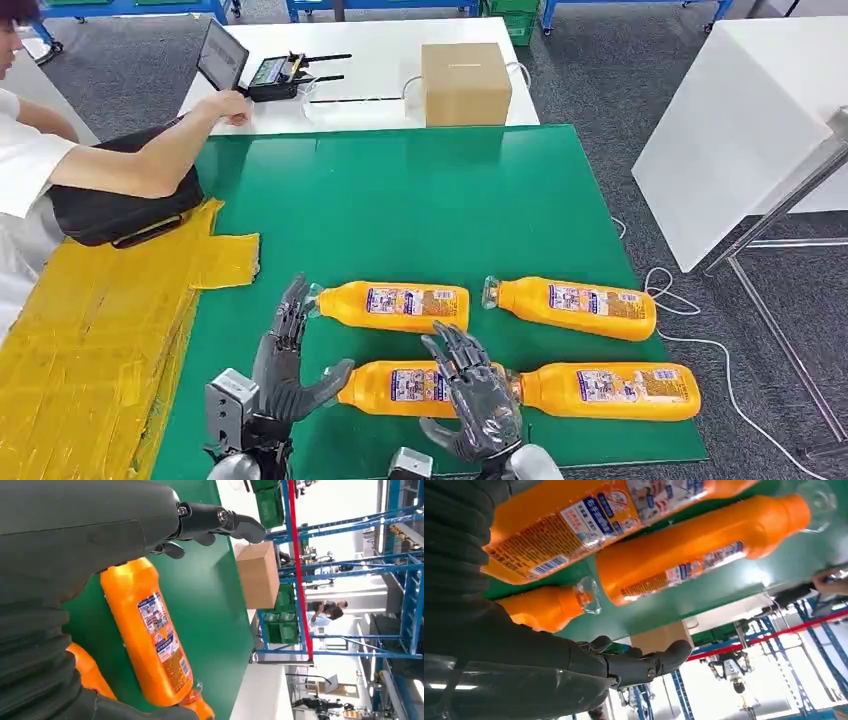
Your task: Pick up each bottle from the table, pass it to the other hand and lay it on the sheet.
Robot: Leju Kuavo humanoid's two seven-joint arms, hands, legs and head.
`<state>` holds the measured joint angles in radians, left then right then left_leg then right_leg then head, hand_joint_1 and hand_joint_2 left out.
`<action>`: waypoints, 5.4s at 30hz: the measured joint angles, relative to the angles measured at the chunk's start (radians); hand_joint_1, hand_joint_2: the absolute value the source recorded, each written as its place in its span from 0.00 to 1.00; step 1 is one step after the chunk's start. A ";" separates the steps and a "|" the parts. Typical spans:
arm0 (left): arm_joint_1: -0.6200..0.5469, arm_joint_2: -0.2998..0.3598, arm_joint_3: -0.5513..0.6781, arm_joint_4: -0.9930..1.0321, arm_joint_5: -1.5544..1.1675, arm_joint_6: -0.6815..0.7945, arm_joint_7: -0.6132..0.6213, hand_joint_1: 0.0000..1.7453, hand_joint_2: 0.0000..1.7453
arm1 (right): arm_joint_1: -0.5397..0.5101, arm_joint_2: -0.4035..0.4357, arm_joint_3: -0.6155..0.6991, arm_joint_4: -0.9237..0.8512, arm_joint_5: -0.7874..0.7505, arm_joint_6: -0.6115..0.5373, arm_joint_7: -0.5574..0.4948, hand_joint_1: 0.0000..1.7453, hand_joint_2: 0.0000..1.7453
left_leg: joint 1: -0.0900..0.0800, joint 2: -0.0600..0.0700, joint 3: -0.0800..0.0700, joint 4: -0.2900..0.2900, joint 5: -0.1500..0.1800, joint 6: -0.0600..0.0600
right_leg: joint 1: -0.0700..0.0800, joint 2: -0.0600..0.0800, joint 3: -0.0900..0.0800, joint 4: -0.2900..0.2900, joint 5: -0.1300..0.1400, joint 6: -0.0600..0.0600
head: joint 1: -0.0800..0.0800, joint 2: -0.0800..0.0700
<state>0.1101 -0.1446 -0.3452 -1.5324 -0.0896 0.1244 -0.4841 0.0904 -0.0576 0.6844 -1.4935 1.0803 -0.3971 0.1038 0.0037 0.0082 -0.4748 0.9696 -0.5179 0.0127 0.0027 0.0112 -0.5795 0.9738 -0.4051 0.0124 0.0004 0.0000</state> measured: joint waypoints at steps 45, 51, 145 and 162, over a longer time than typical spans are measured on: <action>-0.036 -0.044 0.043 0.057 0.056 -0.050 0.035 0.00 1.00 | -0.185 0.011 0.006 0.313 0.116 0.291 0.140 0.89 1.00 | 0.000 0.002 0.018 0.000 0.000 0.000 | 0.000 0.001 0.016 -0.001 0.000 0.000 | 0.000 0.000; -0.039 -0.045 0.045 0.058 0.065 -0.047 0.035 0.00 1.00 | -0.198 0.014 0.009 0.326 0.098 0.291 0.130 1.00 1.00 | 0.000 0.002 0.019 0.000 0.000 0.000 | 0.001 0.001 0.017 -0.001 0.000 0.000 | 0.000 0.000; -0.097 0.017 -0.055 0.123 0.304 -0.204 0.116 0.00 1.00 | -0.266 0.251 0.047 0.576 -0.254 -0.245 -0.388 1.00 1.00 | 0.000 0.000 0.004 0.000 0.001 0.000 | 0.001 0.000 0.001 0.000 0.000 0.000 | 0.000 0.000; -0.115 -0.008 -0.058 0.190 0.230 -0.019 0.088 1.00 1.00 | -0.279 0.236 0.075 0.583 -0.293 -0.277 -0.376 1.00 1.00 | 0.000 0.000 0.003 0.000 0.001 0.000 | 0.000 0.000 0.001 0.000 0.000 0.000 | 0.000 0.000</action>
<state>-0.0049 -0.1522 -0.4036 -1.3420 0.1408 0.1049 -0.3960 -0.1883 0.1785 0.7591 -0.9106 0.7874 -0.6740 -0.2720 0.0036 0.0082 -0.4718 0.9696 -0.5173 0.0130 0.0032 0.0116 -0.5787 0.9739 -0.4048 0.0124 0.0004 0.0000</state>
